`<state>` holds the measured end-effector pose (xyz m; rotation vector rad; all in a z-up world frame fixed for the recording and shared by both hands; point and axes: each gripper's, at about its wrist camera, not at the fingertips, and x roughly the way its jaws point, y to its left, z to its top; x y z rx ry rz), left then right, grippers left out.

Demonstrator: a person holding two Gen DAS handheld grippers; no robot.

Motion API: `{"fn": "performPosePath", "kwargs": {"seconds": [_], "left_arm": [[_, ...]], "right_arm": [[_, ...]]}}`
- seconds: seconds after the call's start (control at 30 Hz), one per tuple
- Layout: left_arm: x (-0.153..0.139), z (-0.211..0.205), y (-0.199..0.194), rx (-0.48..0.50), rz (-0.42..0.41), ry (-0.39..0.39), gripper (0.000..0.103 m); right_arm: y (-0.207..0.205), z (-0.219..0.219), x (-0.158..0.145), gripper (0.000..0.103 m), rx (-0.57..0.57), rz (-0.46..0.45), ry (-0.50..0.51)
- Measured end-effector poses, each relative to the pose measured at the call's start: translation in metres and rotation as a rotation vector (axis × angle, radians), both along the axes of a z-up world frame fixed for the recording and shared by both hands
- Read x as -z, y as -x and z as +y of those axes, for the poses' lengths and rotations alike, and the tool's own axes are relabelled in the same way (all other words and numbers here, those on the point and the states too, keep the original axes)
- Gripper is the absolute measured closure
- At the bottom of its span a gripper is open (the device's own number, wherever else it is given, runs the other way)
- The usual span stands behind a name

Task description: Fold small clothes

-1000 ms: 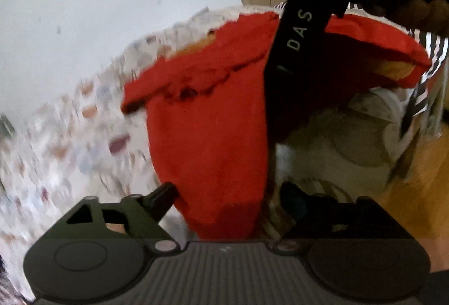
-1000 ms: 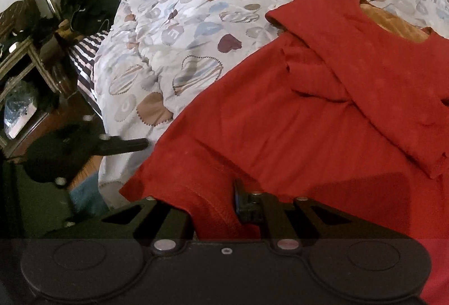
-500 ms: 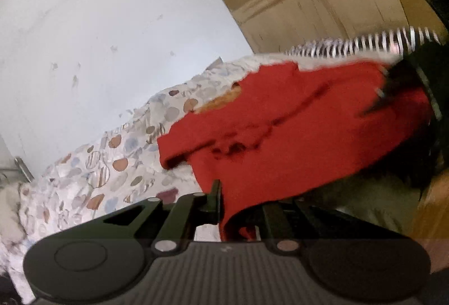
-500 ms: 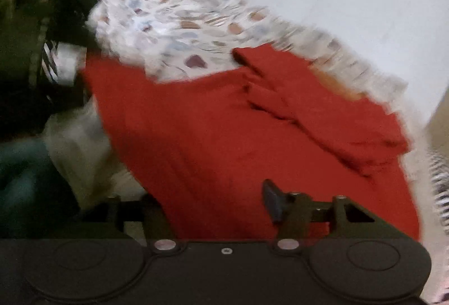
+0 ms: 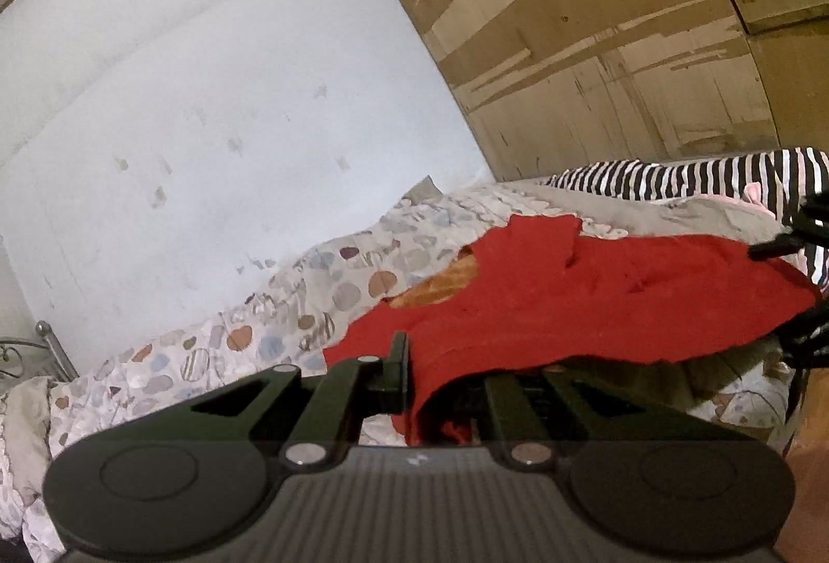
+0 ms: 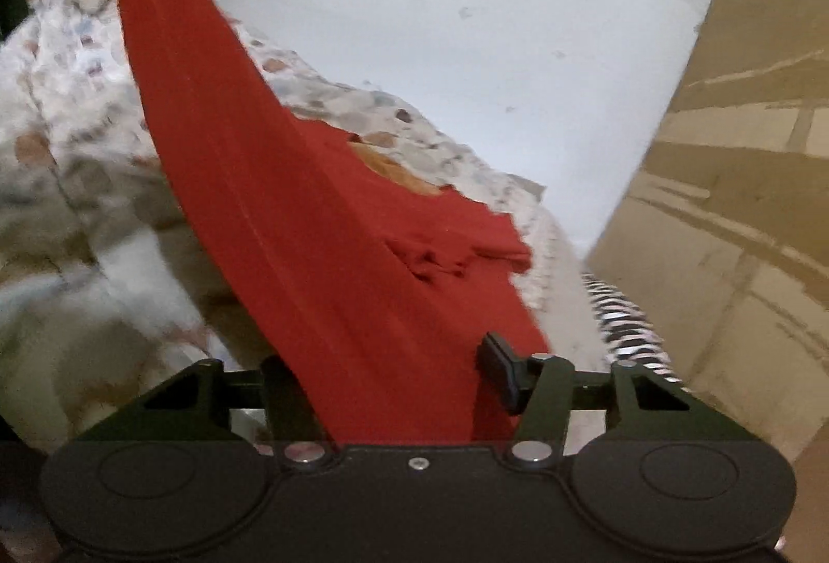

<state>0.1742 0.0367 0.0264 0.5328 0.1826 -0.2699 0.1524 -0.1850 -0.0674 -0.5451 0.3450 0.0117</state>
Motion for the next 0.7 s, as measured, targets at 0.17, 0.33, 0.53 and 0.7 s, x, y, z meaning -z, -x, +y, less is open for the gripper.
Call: {"fn": "performPosePath", "kwargs": {"seconds": [0.17, 0.33, 0.53, 0.7], "left_arm": [[0.009, 0.005, 0.023, -0.006, -0.033, 0.06, 0.097], [0.029, 0.013, 0.042, -0.031, -0.026, 0.075, 0.097], [0.019, 0.031, 0.073, -0.05, -0.045, 0.186, 0.098], [-0.008, 0.04, 0.118, -0.042, -0.105, 0.206, 0.099]], "right_arm": [[0.017, -0.002, 0.026, 0.059, -0.022, -0.007, 0.174], [0.022, -0.013, 0.02, 0.092, 0.003, -0.043, 0.198], [0.045, -0.023, -0.018, 0.099, -0.043, -0.154, 0.273], [0.084, -0.023, -0.056, 0.099, -0.066, -0.216, 0.265]]}}
